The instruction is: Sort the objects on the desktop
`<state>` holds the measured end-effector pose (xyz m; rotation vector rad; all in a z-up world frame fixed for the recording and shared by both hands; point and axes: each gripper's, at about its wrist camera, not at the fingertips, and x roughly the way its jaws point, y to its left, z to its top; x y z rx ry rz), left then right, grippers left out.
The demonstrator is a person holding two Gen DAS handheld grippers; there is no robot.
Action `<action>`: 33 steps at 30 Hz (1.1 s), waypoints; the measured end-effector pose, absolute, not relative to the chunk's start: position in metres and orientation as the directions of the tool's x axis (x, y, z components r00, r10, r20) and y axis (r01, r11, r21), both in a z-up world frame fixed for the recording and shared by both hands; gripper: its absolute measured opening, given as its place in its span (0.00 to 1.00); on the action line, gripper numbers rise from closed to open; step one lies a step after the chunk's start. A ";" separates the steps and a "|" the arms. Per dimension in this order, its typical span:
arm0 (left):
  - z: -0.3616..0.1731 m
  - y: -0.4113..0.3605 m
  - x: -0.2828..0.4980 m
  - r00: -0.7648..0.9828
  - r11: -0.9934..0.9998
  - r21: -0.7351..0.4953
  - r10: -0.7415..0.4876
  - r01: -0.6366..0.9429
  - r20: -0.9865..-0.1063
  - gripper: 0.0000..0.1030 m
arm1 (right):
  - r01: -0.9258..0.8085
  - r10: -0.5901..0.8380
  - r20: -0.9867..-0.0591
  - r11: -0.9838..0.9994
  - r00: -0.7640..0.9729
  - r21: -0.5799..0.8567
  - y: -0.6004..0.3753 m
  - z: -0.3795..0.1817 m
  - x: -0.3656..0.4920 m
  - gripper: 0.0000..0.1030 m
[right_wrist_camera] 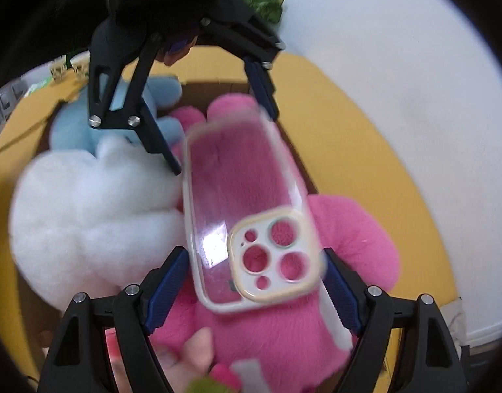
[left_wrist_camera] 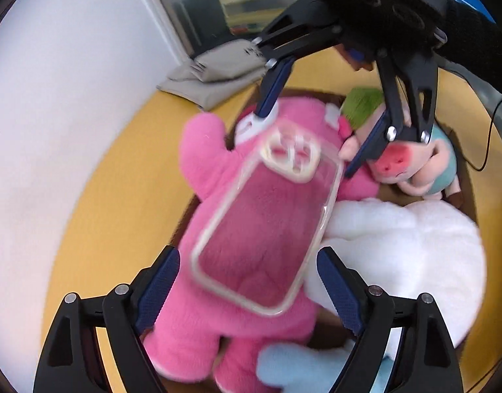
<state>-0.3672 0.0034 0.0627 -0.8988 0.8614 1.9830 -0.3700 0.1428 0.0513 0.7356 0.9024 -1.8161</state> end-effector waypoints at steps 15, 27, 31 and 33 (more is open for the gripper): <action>0.098 -0.044 -0.129 -0.661 -0.831 -0.047 0.474 -0.555 -0.582 1.00 | 0.746 -0.585 -0.585 -0.664 -0.561 -0.052 0.203 0.081 -0.169 0.81; 0.036 0.006 -0.028 -0.785 -0.978 -0.126 0.207 -0.164 -0.584 1.00 | 0.439 -0.438 -0.577 -0.886 -0.689 0.149 0.216 0.039 -0.046 0.81; 0.026 0.005 -0.020 -0.778 -0.988 -0.131 0.149 -0.086 -0.610 1.00 | 0.335 -0.365 -0.602 -0.927 -0.710 0.168 0.220 0.030 -0.042 0.81; 0.023 0.004 -0.020 -0.776 -0.992 -0.117 0.116 -0.055 -0.620 1.00 | 0.311 -0.334 -0.607 -0.939 -0.721 0.147 0.218 0.025 -0.040 0.81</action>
